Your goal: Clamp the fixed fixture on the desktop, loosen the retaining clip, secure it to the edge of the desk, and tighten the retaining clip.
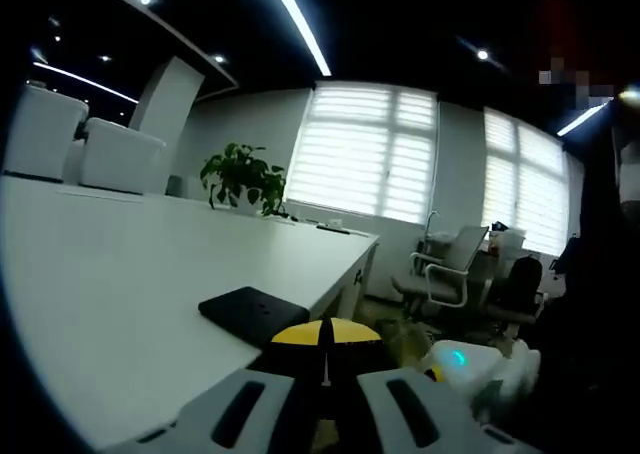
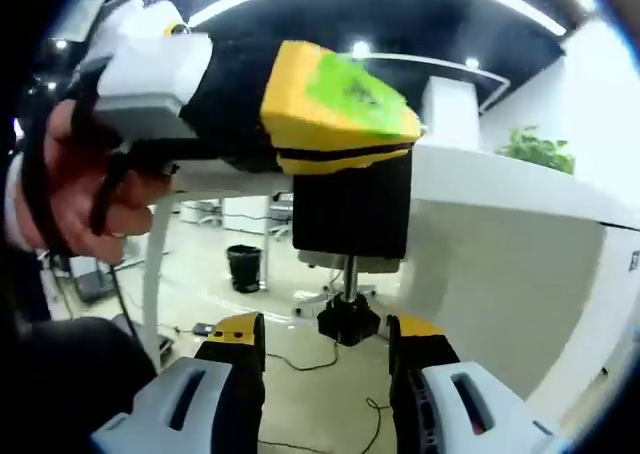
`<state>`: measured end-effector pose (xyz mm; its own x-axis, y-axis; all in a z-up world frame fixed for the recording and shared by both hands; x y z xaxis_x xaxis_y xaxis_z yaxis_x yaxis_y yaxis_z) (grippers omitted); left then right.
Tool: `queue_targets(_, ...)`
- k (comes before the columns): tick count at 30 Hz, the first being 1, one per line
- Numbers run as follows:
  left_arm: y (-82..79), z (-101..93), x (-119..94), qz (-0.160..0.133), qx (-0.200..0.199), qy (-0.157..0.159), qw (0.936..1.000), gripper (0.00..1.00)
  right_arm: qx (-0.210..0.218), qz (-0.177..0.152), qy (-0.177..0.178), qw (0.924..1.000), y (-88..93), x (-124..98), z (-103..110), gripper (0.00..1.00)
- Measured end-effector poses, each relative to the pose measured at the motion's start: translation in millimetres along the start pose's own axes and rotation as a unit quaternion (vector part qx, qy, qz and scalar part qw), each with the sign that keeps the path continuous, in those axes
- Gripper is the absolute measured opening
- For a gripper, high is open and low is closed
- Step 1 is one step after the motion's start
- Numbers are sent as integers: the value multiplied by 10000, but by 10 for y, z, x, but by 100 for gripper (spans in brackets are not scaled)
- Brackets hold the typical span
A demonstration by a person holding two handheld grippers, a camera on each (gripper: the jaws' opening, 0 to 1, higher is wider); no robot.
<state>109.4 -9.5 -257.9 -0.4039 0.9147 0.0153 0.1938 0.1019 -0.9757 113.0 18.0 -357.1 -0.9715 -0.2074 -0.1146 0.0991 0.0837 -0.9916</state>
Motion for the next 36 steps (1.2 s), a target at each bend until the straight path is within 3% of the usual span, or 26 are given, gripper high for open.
queue_targets(5, -4, -1, -9, -49, -36, 5, 10000, 1, 219, 62, 659, 9976, 2, 208, -16, 43)
queue_targets(7, -6, -3, -12, -83, -44, 8, 10000, 1, 0, 41, 769, 9970, 12, 340, -17, 37)
queue_targets(9, -5, -3, -10, -83, -62, 11, 9999, 1, -344, 141, 851, 9957, 87, 478, -41, 31)
queue_targets(12, -6, -2, -7, -61, -65, 1, 10000, 1, 99, 123, 828, 9964, 125, 601, -67, 24)
queue_targets(15, -5, -4, -8, -48, -50, 5, 10000, 1, -7, 118, 684, 9976, 120, 754, -75, 24)
queue_targets(16, -4, -5, -8, -48, -49, 11, 10000, 1, 19, 56, 636, 9980, 84, 372, -176, 24)
queue_targets(20, -7, -2, -7, -29, -100, 12, 9999, 1, -40, -3, -8, 10000, 41, 228, -187, 24)
queue_targets(21, -6, 1, -8, -22, -89, 7, 10000, 1, -38, -19, -326, 9995, 28, 198, -194, 24)
queue_targets(25, -8, 8, -8, -18, -110, -5, 9999, 1, -165, -76, -1385, 9902, 13, 179, -246, 24)
queue_targets(28, -9, 6, -6, 71, 22, -33, 10000, 1, -282, -85, -2433, 9695, 0, 215, -290, 24)
queue_targets(30, -11, 11, -12, 88, -28, -18, 10000, 1, -539, -96, -2888, 9558, -21, 251, -310, 23)
queue_targets(35, -13, 8, -23, 93, -105, 13, 9999, 1, -689, -145, -3739, 9248, -41, 305, -325, 24)
queue_targets(36, -13, 7, -25, 90, -114, 15, 9999, 1, -741, -177, -3796, 9220, -42, 309, -336, 24)
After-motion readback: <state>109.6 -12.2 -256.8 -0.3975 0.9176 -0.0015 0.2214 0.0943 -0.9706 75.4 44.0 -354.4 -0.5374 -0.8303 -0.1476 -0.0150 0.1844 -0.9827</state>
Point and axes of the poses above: the point that each gripper's makers call its tool centre point, and the gripper's own axes: x roughly forward along the fingers, z roughly to its left, y roughly out of its underside, the point moved 5 cm from there along -x, roughly backward along the fingers
